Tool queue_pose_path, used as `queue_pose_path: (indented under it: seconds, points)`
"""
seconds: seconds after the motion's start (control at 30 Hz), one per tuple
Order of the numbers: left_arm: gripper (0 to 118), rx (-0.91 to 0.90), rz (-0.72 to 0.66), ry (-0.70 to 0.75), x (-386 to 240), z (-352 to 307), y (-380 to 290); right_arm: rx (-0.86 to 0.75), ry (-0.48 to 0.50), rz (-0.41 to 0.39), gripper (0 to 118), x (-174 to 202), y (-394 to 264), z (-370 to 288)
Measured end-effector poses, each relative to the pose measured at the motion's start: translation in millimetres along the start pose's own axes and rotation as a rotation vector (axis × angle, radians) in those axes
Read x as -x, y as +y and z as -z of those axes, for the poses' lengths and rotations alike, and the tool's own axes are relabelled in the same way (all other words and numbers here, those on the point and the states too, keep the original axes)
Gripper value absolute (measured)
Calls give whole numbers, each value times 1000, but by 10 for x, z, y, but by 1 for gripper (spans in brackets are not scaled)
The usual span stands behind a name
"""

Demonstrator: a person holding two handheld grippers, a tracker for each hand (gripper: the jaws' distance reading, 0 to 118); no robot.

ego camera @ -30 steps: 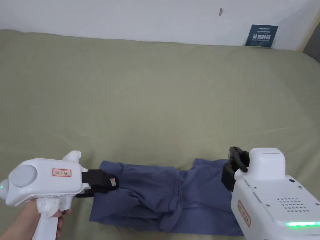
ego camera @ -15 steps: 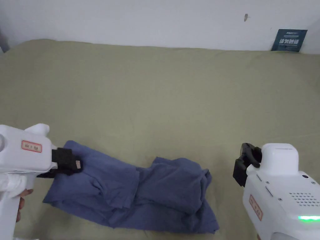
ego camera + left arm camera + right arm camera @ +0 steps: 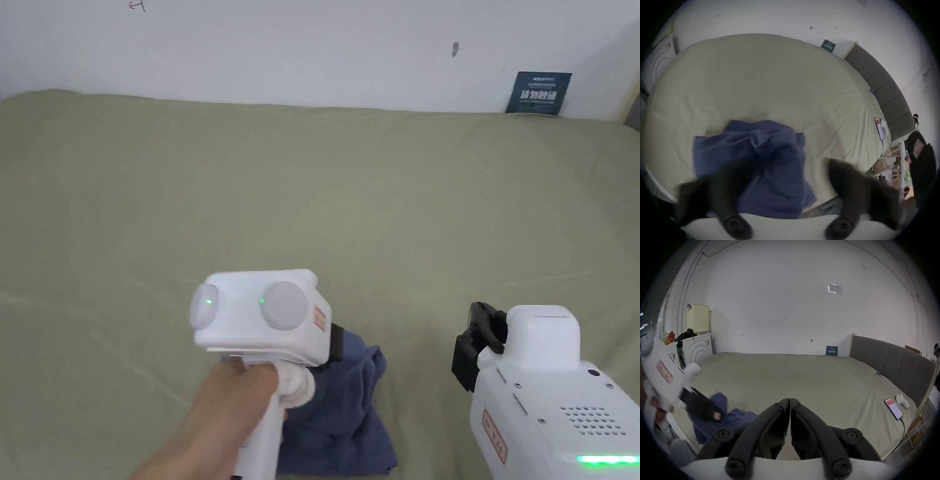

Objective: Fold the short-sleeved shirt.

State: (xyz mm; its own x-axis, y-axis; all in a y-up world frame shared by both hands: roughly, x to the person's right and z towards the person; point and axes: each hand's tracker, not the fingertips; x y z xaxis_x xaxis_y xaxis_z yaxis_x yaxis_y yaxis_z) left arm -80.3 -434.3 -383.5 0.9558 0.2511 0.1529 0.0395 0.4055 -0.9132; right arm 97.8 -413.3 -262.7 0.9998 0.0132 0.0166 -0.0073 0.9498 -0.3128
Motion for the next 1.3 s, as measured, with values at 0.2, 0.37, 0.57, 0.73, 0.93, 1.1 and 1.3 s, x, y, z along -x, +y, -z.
queue_pose_path:
  seconds: [0.2,0.37,0.57,0.73,0.93,1.1,1.3]
  points:
    - [91,-74,-25,-162,-217,66,-72,26,-44,12,7,-165,-38,10]
    - [0,-157,-63,-293,439,-401,-103,29,-46,35,7,-195,-38,20]
    - [0,-78,-191,-508,1087,-214,-95,39,-36,50,7,-105,-61,74]
    - [0,11,-222,-613,902,363,-169,63,-21,29,7,-53,-105,93]
    - [0,111,-220,-659,765,972,-494,110,-23,30,7,-91,-217,139]
    - [0,93,-163,-622,686,795,-441,151,-4,28,7,-67,-303,156]
    - [0,-39,-70,-537,992,4,-353,262,276,130,7,129,-299,332]
